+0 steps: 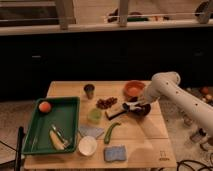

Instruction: Place brush in table surface

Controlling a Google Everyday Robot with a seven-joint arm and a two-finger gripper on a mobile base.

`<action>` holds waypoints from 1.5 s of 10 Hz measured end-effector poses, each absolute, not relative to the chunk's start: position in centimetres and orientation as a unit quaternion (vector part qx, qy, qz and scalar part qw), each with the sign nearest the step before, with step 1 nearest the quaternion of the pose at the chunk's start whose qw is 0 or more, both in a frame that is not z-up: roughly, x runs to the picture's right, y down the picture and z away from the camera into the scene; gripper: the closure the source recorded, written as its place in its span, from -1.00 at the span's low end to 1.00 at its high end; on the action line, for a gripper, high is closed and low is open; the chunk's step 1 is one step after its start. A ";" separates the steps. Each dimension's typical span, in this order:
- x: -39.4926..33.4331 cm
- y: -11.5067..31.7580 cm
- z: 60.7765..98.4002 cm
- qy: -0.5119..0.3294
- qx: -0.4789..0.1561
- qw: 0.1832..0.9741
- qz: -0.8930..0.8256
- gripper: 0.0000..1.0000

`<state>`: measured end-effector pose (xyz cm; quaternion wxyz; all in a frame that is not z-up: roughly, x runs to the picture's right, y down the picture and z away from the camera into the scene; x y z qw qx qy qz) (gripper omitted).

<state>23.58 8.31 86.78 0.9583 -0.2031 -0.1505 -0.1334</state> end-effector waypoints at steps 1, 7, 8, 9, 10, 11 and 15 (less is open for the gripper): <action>23.6 8.3 86.7 -0.150 -0.204 0.958 -0.133 0.85; 23.8 7.1 84.6 -0.140 -0.195 0.960 -0.146 1.00; 23.7 6.7 84.1 -0.138 -0.192 0.960 -0.150 1.00; 23.6 6.3 83.3 -0.134 -0.192 0.960 -0.155 1.00; 23.4 6.0 82.7 -0.132 -0.192 0.959 -0.161 1.00; 23.2 5.7 82.2 -0.128 -0.194 0.958 -0.166 1.00; 21.5 5.1 78.9 -0.112 -0.220 0.949 -0.198 1.00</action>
